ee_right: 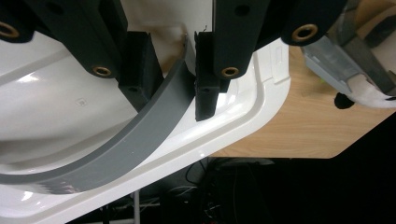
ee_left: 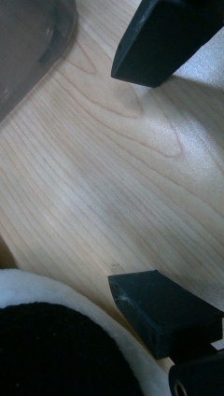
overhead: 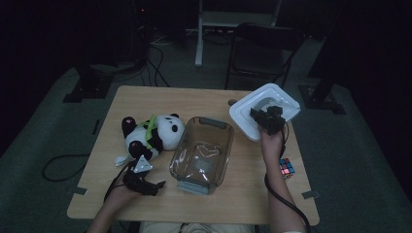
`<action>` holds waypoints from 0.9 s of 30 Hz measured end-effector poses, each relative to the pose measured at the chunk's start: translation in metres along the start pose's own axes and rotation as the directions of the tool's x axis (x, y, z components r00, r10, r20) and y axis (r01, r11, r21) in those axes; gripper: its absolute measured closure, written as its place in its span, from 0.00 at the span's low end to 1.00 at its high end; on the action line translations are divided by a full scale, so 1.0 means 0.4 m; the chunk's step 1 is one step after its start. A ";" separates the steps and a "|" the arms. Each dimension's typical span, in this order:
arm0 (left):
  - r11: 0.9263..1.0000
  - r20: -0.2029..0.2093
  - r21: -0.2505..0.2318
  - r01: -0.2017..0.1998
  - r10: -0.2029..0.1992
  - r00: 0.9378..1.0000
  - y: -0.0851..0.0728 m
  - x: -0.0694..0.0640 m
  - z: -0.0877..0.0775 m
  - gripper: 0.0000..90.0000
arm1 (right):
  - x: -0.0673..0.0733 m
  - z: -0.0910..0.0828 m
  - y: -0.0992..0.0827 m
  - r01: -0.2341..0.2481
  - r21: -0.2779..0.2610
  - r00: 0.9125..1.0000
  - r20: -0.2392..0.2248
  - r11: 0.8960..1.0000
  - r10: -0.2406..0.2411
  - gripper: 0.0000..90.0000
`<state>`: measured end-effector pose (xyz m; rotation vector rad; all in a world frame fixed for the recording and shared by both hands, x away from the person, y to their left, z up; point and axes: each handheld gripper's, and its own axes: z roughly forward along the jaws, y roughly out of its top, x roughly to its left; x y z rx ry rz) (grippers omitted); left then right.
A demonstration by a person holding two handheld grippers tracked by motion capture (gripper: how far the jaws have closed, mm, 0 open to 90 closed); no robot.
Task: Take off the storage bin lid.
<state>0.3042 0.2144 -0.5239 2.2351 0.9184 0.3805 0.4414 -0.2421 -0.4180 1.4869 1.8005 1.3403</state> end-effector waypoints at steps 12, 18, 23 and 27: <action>1.000 -0.001 -0.002 0.003 -0.003 1.000 -0.001 -0.001 0.000 0.05 | -0.014 0.080 -0.090 -0.080 0.051 0.997 0.023 0.995 0.079 0.81; 1.000 -0.001 -0.002 0.003 -0.003 1.000 -0.001 -0.001 0.000 0.05 | -0.028 0.118 -0.127 -0.115 0.085 0.993 0.043 0.990 0.112 0.81; 1.000 -0.001 -0.002 0.003 -0.003 1.000 -0.001 -0.001 0.000 0.05 | -0.040 0.152 -0.151 -0.129 0.111 0.991 0.055 0.985 0.123 0.81; 1.000 -0.001 -0.002 0.003 -0.003 1.000 -0.001 -0.001 0.000 0.05 | -0.055 0.173 -0.163 -0.143 0.134 0.988 0.075 0.981 0.134 0.81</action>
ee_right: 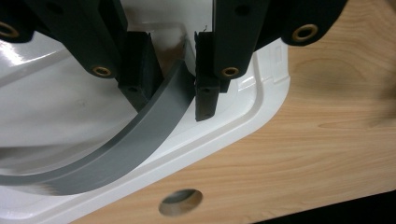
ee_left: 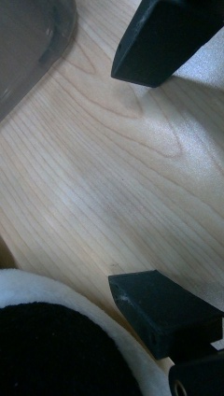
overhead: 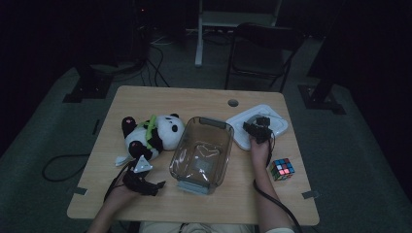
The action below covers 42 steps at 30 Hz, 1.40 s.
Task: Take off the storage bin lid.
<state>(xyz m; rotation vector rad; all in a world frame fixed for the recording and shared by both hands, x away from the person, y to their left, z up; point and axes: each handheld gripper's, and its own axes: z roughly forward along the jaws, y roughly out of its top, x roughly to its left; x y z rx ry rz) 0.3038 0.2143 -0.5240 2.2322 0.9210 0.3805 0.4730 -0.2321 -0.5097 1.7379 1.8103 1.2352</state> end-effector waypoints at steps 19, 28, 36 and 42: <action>1.000 -0.018 0.001 0.018 -0.018 1.000 0.000 -0.005 -0.001 0.05 | 0.003 -0.010 0.011 0.041 0.015 0.995 0.095 0.999 -0.043 0.48; 1.000 -0.024 0.002 0.024 -0.024 0.999 0.000 -0.009 0.000 0.05 | 0.047 -0.054 0.007 0.111 -0.021 0.990 0.092 0.994 -0.109 0.42; 1.000 -0.019 0.001 0.019 -0.019 1.000 -0.001 -0.008 -0.001 0.05 | 0.088 -0.099 0.000 0.166 -0.025 0.984 0.065 0.986 -0.164 0.29; 1.000 -0.018 -0.001 0.017 -0.017 1.000 -0.001 -0.008 -0.001 0.05 | 0.099 -0.125 -0.024 0.191 -0.003 0.981 0.033 0.981 -0.191 0.24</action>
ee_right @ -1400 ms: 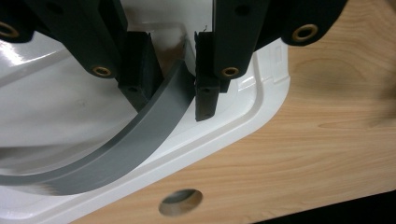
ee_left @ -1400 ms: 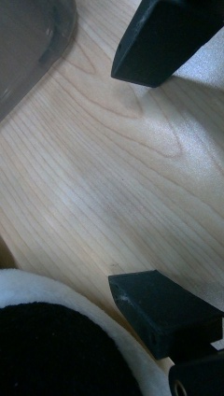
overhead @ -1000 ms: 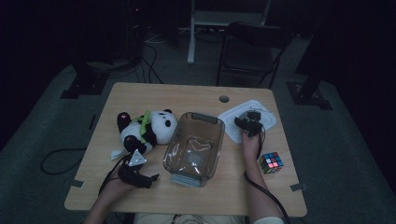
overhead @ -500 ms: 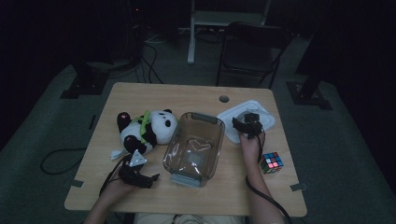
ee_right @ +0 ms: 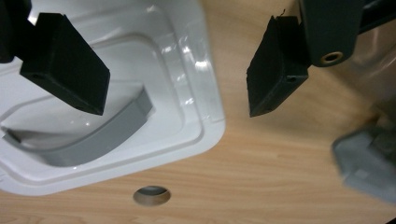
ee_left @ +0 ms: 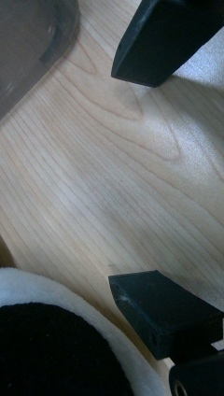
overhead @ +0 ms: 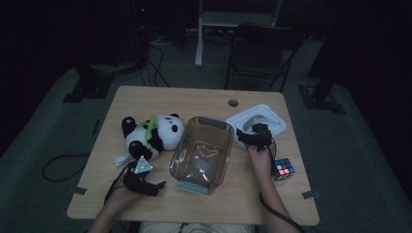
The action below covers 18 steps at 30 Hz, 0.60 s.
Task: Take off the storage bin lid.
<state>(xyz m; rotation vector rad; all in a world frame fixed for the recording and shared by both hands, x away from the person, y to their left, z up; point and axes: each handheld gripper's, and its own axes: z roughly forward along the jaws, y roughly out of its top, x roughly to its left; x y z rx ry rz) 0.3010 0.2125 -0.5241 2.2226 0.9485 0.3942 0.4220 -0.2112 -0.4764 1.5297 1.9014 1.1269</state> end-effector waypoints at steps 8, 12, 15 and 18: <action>1.000 0.001 -0.001 0.001 -0.001 1.000 0.000 0.000 0.000 0.05 | 0.025 -0.011 -0.044 0.064 0.056 0.997 -0.048 0.996 -0.062 0.19; 1.000 0.002 0.001 -0.001 0.001 1.000 0.000 0.000 0.000 0.05 | 0.036 -0.020 -0.062 0.077 0.052 0.995 -0.069 0.996 -0.073 0.19; 1.000 0.001 0.000 0.000 0.000 1.000 0.000 0.000 0.000 0.05 | 0.053 -0.028 -0.075 0.107 0.057 0.993 -0.060 0.993 -0.104 0.19; 1.000 0.002 0.000 -0.001 0.001 1.000 0.000 0.000 0.000 0.05 | 0.064 -0.035 -0.090 0.121 0.073 0.989 -0.088 0.990 -0.115 0.19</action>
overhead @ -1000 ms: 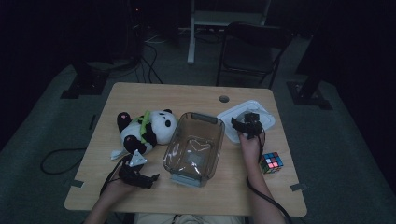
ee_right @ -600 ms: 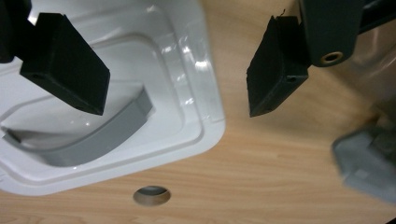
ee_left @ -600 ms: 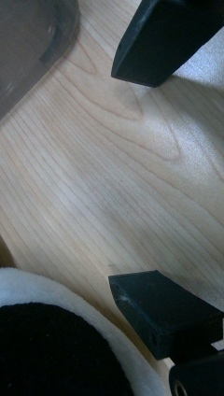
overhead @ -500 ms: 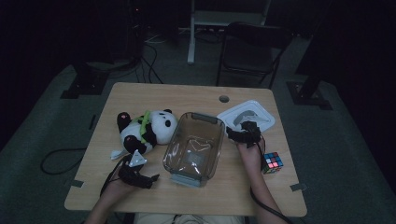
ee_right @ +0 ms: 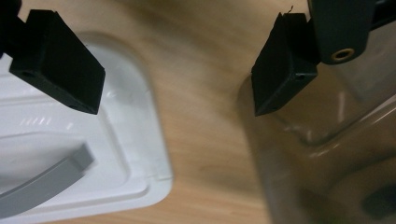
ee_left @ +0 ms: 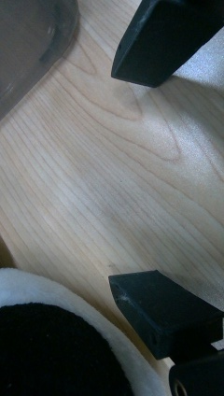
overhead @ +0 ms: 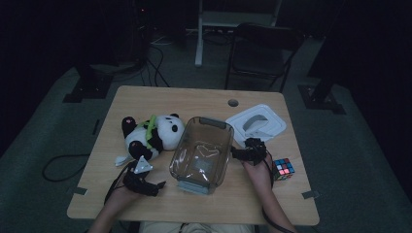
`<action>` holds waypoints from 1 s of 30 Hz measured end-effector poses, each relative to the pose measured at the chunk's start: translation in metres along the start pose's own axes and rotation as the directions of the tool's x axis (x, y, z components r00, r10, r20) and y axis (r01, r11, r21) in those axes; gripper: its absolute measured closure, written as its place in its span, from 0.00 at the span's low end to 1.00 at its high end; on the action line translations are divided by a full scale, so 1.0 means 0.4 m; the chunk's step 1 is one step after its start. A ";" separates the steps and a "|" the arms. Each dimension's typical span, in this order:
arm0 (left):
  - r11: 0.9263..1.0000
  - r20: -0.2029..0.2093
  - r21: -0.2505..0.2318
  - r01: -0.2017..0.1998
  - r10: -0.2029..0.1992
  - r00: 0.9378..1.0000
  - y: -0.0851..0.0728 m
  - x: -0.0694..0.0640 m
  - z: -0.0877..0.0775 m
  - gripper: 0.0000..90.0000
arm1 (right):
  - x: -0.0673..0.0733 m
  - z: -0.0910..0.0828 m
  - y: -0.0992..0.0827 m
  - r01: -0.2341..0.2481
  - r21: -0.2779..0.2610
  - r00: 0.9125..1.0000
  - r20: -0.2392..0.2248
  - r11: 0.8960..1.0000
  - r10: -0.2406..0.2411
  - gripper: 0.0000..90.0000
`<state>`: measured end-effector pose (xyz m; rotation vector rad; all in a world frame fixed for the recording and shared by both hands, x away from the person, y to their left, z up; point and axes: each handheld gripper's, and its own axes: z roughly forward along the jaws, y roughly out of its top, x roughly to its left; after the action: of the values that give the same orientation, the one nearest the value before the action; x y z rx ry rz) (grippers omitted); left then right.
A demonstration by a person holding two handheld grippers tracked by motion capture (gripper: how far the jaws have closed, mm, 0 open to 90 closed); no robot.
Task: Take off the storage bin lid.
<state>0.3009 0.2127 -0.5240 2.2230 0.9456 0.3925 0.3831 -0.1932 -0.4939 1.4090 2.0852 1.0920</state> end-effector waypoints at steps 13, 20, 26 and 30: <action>1.000 0.007 0.006 -0.017 0.017 1.000 0.015 -0.008 -0.017 0.06 | 0.039 -0.049 -0.087 0.085 0.070 0.993 -0.093 0.994 -0.078 0.19; 1.000 0.011 -0.005 -0.020 0.020 1.000 0.024 -0.008 -0.028 0.06 | 0.048 -0.060 -0.129 0.121 0.098 0.986 -0.127 0.988 -0.108 0.14; 1.000 0.009 -0.005 -0.018 0.018 1.000 0.035 -0.006 -0.040 0.06 | 0.061 -0.069 -0.147 0.182 0.075 0.975 -0.144 0.981 -0.170 0.14; 0.999 0.017 -0.038 -0.016 0.016 1.000 0.052 -0.002 -0.067 0.06 | 0.066 -0.069 -0.154 0.216 0.079 0.965 -0.167 0.973 -0.200 0.14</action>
<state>0.2977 0.2143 -0.4902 2.1978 0.9051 0.3948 0.3164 -0.1913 -0.5224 1.1437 2.3666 1.0594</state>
